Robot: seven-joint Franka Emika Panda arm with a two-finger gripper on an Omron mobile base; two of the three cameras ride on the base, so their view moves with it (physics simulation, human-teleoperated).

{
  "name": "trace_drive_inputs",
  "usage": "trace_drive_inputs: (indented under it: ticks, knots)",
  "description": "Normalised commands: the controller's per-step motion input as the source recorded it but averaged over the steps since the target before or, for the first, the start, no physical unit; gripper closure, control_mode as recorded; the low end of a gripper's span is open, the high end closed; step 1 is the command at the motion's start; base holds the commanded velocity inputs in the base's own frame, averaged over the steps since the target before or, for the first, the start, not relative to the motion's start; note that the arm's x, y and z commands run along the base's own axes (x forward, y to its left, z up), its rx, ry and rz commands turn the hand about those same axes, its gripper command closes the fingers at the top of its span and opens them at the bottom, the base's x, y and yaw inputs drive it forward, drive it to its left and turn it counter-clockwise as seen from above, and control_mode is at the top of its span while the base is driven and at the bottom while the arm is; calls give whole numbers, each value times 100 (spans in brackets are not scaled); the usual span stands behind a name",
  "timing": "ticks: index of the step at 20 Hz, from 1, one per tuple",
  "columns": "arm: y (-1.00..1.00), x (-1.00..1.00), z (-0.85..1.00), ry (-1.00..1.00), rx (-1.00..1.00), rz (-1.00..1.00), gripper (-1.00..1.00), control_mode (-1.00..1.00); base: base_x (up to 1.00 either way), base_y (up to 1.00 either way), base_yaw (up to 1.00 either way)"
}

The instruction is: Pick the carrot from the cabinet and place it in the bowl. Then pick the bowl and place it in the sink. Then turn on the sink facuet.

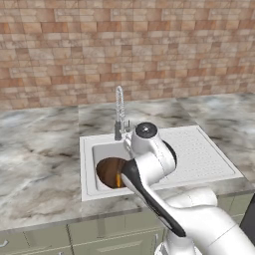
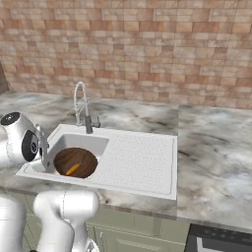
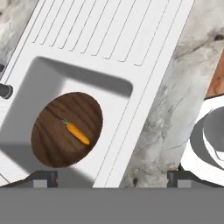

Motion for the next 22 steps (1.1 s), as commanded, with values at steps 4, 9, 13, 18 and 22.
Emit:
trace_drive_inputs:
  ticks: [4, 9, 13, 18, 22]
  knots:
    - [1, -38, 100, 0, 4, 0, -100, -100, 0, 0, 0]
    - [-47, -29, 80, 0, 19, -2, -100, -100, 0, 0, 0]
    - [-73, -1, 65, 0, 29, -10, -100, -100, 0, 0, 0]
    - [-68, 0, 17, 0, 30, -7, -100, -100, 0, 0, 0]
    - [-34, 13, -46, 1, 16, 0, -100, -100, 0, 0, 0]
